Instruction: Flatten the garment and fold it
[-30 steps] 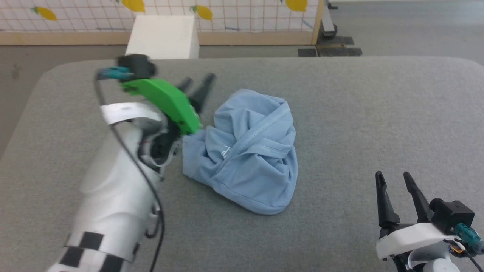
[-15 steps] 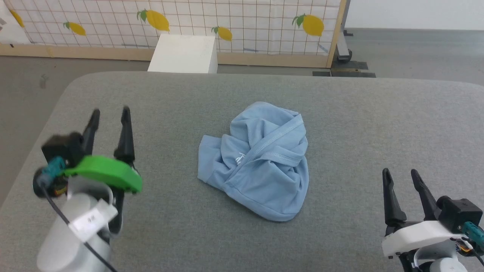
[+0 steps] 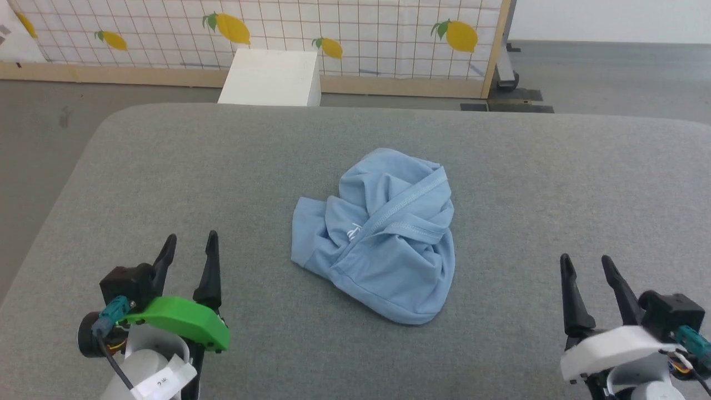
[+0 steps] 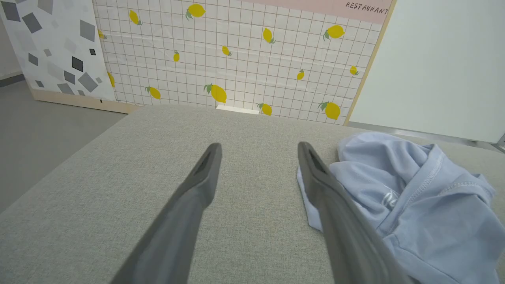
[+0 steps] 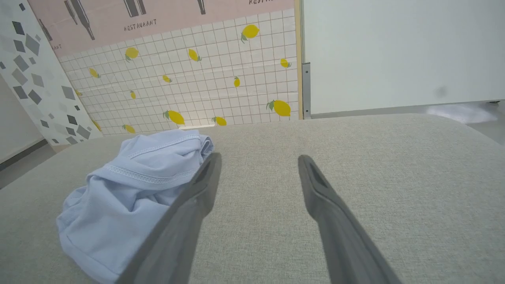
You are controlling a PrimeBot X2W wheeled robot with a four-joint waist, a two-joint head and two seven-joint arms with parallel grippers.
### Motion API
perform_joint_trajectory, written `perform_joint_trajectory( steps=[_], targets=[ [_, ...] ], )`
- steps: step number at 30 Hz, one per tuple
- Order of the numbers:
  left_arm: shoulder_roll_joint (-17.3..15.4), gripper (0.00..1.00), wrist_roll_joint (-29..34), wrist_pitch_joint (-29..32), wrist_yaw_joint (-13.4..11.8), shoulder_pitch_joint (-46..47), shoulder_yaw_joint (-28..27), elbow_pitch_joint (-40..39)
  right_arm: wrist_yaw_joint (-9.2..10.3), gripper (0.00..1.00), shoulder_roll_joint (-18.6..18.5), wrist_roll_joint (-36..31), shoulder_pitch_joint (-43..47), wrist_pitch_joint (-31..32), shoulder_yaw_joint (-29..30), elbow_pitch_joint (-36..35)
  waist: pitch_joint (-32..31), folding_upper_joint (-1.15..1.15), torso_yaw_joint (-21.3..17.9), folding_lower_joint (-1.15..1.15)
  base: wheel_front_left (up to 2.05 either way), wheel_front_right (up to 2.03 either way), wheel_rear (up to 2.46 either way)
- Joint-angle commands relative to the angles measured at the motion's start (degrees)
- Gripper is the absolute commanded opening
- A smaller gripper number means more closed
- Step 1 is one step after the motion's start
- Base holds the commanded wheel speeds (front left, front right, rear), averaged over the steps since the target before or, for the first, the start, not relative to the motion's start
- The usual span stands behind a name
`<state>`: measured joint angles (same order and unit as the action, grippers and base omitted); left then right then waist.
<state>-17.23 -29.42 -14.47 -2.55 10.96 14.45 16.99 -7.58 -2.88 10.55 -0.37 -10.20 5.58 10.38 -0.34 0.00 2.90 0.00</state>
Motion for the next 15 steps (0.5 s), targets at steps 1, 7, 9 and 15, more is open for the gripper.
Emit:
perform_joint_trajectory(
  steps=[1,7,9,15],
  targets=[
    [0.3,1.0,0.0,-0.3,0.1,-0.2,0.0,-0.1,0.09,1.0,0.0,-0.3,-1.8,1.1,-0.7,-0.1,0.9,0.0,0.5,0.0,0.0,0.0,0.0],
    [1.1,1.0,-0.3,-0.3,0.0,1.0,0.1,-0.6,0.09,1.0,0.0,-2.3,-12.5,12.0,-8.1,2.0,4.2,0.0,1.6,0.0,0.0,0.0,0.0],
    [1.4,1.0,-0.2,-0.4,0.1,1.7,0.3,-0.8,0.09,1.0,0.0,-3.1,-16.8,17.4,-11.4,4.3,5.6,0.0,2.3,0.0,0.0,0.0,0.0],
    [2.3,1.0,0.0,-0.4,0.3,3.8,0.6,-0.9,0.09,1.0,-1.2,-5.5,-28.1,32.8,-20.3,13.8,9.4,0.0,4.5,0.0,0.0,0.0,0.0]
  ],
)
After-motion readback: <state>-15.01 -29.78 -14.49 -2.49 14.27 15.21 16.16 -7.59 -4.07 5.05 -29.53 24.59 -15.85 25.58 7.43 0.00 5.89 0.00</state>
